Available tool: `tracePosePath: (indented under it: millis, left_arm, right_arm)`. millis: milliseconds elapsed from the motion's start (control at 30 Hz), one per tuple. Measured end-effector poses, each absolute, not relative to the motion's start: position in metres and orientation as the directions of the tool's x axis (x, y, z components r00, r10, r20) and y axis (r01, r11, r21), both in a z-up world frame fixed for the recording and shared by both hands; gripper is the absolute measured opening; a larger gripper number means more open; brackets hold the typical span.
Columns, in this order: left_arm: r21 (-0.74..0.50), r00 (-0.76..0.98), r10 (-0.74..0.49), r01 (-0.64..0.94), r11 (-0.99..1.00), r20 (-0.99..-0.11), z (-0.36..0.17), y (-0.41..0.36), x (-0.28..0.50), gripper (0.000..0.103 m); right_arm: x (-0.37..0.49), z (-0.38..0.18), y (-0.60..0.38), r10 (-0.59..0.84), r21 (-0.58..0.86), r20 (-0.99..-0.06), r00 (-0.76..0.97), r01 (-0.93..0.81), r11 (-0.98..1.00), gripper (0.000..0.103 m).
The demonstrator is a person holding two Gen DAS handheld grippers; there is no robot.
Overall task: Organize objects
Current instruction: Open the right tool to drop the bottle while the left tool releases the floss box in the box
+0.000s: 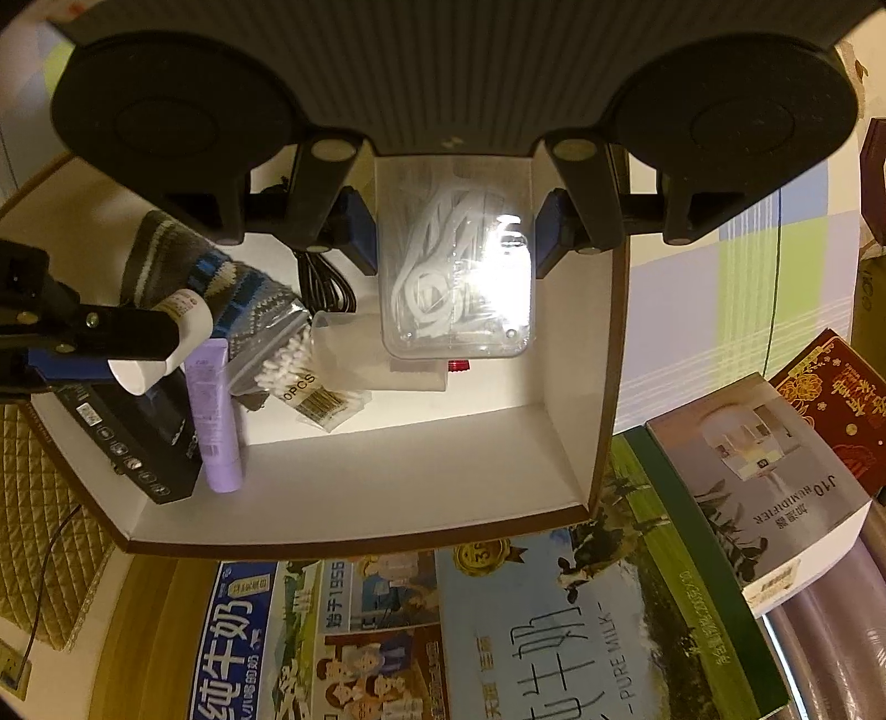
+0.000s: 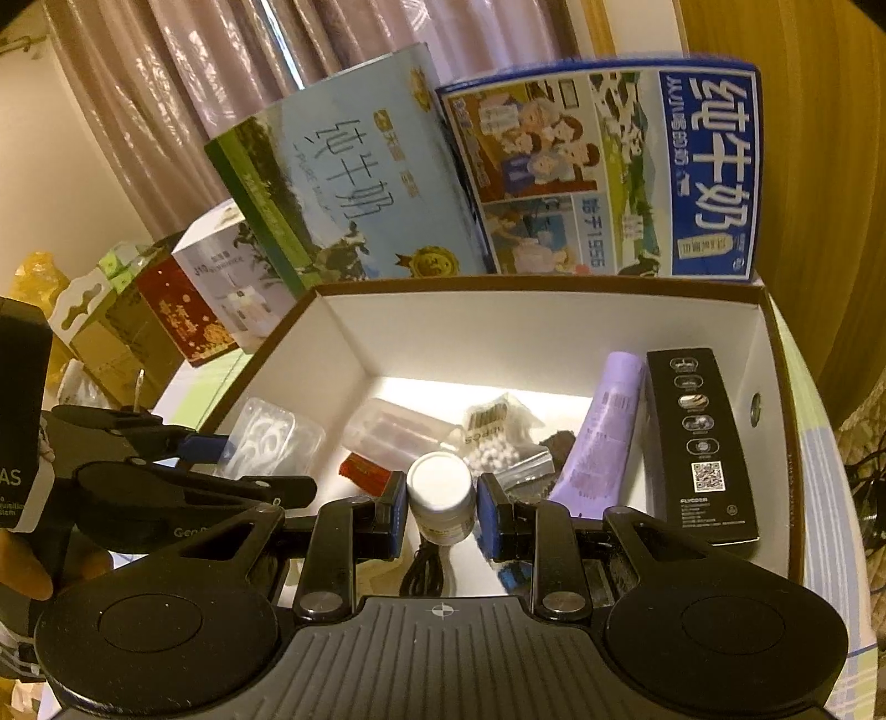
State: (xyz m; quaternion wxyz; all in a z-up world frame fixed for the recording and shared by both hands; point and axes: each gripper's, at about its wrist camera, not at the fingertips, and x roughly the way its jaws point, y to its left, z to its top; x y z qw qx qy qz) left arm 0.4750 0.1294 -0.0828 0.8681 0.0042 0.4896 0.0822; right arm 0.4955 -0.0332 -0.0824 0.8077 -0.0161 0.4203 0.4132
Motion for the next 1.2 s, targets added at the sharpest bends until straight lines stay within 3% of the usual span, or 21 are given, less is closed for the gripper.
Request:
tracePosePath:
  millis: [600, 1200]
  left_arm:
    - [0.100, 0.506, 0.145, -0.117, 0.988, -0.850, -0.090, 0.129, 0.488, 0.056]
    - [0.055, 0.534, 0.118, -0.133, 0.990, -0.837, -0.076, 0.134, 0.478, 0.072]
  right_arm:
    - [0.503, -0.092, -0.030, 0.647, 0.338, -0.705, 0.290, -0.664, 0.667, 0.024]
    - [0.505, -0.097, -0.024, 0.649, 0.356, -0.710, 0.273, -0.657, 0.665, 0.024]
